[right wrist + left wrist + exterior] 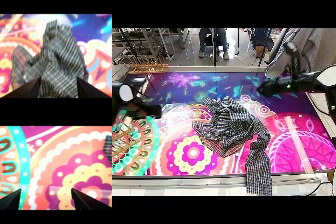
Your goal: Fold the clothes and pants, and hang the long-sleeved shirts on hangers.
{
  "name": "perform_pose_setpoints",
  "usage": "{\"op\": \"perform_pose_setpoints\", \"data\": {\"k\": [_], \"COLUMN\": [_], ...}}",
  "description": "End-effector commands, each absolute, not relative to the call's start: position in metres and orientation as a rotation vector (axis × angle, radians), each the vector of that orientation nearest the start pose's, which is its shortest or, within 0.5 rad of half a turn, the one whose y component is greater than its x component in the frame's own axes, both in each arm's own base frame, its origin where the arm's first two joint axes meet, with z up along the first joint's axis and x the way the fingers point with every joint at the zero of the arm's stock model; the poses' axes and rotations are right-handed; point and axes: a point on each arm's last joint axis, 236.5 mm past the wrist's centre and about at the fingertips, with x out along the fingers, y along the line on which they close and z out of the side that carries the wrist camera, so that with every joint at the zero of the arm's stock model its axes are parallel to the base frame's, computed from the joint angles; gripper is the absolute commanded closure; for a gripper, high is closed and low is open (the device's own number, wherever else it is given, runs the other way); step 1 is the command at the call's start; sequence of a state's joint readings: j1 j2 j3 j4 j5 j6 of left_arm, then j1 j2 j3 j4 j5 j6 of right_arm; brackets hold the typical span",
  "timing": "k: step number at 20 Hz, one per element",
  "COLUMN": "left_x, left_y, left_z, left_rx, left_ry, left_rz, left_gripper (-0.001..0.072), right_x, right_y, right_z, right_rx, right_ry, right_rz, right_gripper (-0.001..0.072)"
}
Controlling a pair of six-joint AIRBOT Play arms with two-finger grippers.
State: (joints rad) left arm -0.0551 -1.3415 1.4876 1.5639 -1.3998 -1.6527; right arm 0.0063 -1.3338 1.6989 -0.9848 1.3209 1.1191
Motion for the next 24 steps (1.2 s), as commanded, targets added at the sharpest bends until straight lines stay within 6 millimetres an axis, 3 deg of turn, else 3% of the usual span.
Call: {"op": "perform_pose_setpoints", "data": {"k": [1,4,6,8,11,12,13,17,19,21,22,24], "left_x": [0.412,0.409,0.406,0.396,0.397,0.400,0.405,0.412,0.411,0.411,0.413,0.420], "left_y": [-0.148,-0.243,-0.303,-0.341,-0.366,-0.374,-0.378,-0.397,-0.403,-0.406,-0.408,-0.411], "left_z": [0.065,0.056,0.062,0.049,0.018,0.012,0.008,-0.010,-0.020,-0.028,-0.030,-0.028], "left_rx": [-0.171,-0.020,0.014,0.038,0.028,-0.005,-0.031,-0.127,-0.181,-0.211,-0.224,-0.244], "left_ry": [1.180,1.005,0.890,0.883,0.950,0.968,0.979,1.022,1.052,1.069,1.063,1.034], "left_rz": [-0.470,-0.689,-0.760,-0.812,-0.842,-0.849,-0.850,-0.859,-0.858,-0.853,-0.845,-0.832], "left_gripper": [0.0007,0.0007,0.0006,0.0007,0.0011,0.0080,0.0147,0.0163,0.0174,0.0246,0.0323,0.0601], "right_x": [0.383,0.338,0.319,0.313,0.311,0.312,0.315,0.344,0.344,0.344,0.347,0.358], "right_y": [0.118,0.122,0.136,0.152,0.148,0.147,0.146,0.150,0.155,0.162,0.165,0.170], "right_z": [0.133,0.058,0.031,0.019,-0.009,-0.017,-0.021,-0.020,-0.027,-0.035,-0.038,-0.036], "right_rx": [0.029,0.189,0.330,0.493,0.617,0.630,0.635,0.644,0.655,0.649,0.648,0.640], "right_ry": [1.149,1.360,1.360,1.296,1.286,1.280,1.266,1.149,1.164,1.179,1.170,1.117], "right_rz": [0.650,0.601,0.582,0.556,0.436,0.408,0.387,0.315,0.304,0.305,0.297,0.283], "right_gripper": [0.0189,0.0189,0.0189,0.0192,0.0210,0.0211,0.0217,0.0239,0.0248,0.0294,0.0338,0.0554]}}
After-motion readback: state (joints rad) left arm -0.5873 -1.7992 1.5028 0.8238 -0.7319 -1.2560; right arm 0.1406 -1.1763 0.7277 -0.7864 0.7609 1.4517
